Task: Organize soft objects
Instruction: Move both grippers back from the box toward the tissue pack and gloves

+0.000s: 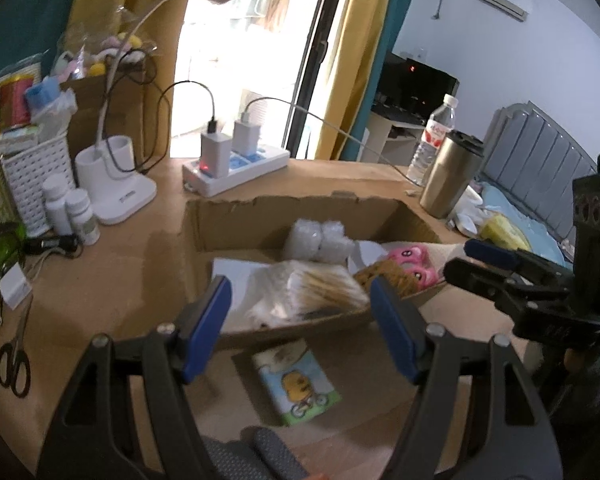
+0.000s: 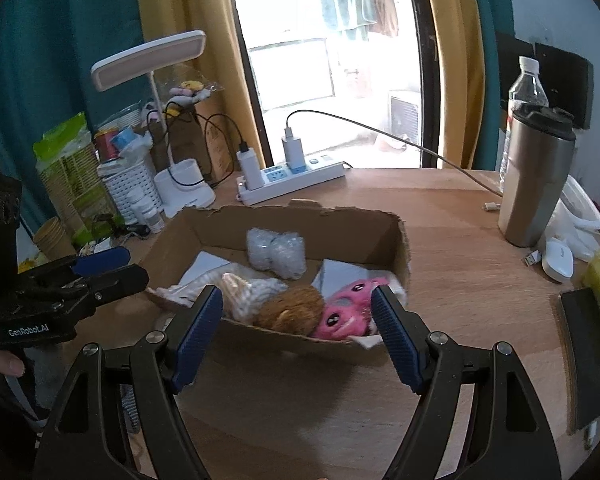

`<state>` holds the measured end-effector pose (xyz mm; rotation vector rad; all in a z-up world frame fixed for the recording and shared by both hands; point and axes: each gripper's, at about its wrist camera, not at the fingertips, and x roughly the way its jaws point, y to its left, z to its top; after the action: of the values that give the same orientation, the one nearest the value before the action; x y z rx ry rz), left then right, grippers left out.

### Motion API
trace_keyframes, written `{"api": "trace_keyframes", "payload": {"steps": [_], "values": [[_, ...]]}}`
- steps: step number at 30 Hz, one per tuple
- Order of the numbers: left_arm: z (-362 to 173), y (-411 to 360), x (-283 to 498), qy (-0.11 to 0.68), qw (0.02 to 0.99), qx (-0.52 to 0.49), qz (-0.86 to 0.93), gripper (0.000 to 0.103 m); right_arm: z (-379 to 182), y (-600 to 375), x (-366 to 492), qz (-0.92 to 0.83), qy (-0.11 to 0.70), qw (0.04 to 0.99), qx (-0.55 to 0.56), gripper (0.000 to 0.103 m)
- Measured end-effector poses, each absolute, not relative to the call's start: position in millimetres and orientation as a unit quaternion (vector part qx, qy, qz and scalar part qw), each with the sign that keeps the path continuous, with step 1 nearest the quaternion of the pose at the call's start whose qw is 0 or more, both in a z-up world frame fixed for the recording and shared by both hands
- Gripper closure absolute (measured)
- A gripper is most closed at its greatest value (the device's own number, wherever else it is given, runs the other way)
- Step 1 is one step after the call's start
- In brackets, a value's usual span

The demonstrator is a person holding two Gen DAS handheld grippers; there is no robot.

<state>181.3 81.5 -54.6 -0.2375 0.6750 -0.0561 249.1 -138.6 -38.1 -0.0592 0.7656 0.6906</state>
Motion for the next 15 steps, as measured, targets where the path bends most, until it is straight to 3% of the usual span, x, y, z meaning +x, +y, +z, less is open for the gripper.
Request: {"api": "trace_keyframes", "payload": {"steps": [15], "values": [[-70.5,114.8,143.2,0.322,0.934,-0.155,-0.016,0.03,-36.4,-98.6,219.4,0.34,0.372,0.861,-0.068,0.024]]}}
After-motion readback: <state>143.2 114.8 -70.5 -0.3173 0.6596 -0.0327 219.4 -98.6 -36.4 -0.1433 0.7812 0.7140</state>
